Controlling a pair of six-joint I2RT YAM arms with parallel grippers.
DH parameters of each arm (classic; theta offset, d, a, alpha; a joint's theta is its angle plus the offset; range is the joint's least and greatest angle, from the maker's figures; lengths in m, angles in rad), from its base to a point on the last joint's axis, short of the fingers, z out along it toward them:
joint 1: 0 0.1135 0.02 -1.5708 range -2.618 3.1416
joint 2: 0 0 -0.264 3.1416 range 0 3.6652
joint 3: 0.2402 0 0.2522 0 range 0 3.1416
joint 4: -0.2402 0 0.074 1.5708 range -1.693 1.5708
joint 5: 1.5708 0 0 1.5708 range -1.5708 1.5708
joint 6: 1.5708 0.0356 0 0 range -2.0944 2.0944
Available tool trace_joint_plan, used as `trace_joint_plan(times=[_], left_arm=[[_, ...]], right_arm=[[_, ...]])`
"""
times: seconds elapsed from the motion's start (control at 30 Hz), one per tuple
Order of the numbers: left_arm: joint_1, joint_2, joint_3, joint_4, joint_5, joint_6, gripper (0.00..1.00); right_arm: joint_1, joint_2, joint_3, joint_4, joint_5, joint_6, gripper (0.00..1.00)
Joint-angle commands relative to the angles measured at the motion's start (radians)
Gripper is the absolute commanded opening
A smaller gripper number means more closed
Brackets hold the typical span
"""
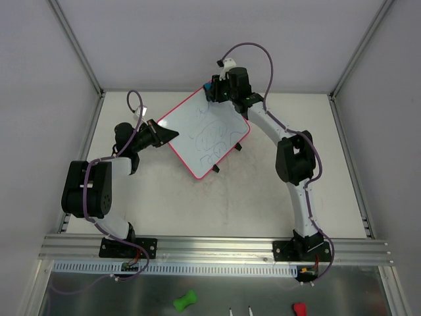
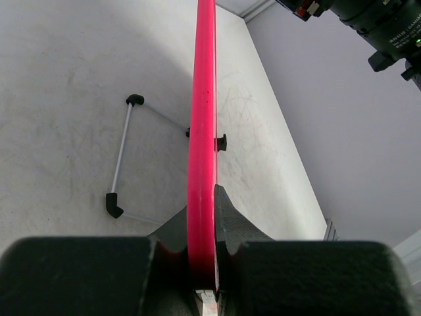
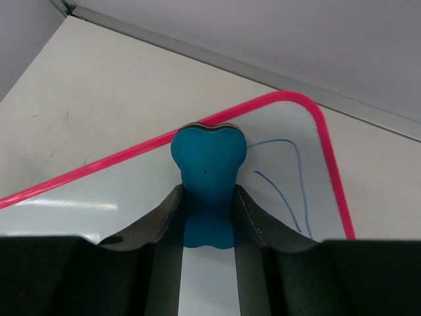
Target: Erase the whiteboard
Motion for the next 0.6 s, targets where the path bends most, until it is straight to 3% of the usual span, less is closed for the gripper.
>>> trace_joint_plan(times=[0.0, 0.4, 0.57], left_arm=[[-0.002, 0.019, 0.011, -0.025, -0.031, 0.146, 0.00], [-0.002, 0.033, 0.022, -0.028, -0.028, 0.143, 0.00], [0.000, 0.034, 0.027, -0.025, -0.020, 0.139, 0.00]], right_arm=[[-0.024, 0.046, 0.026, -0.058, 0.011, 0.053, 0.00], [0.014, -0.007, -0.026, -0.087, -0.147, -0.078, 0.00], [0.074, -0.094, -0.231, -0.003, -0.152, -0.116, 0.00]])
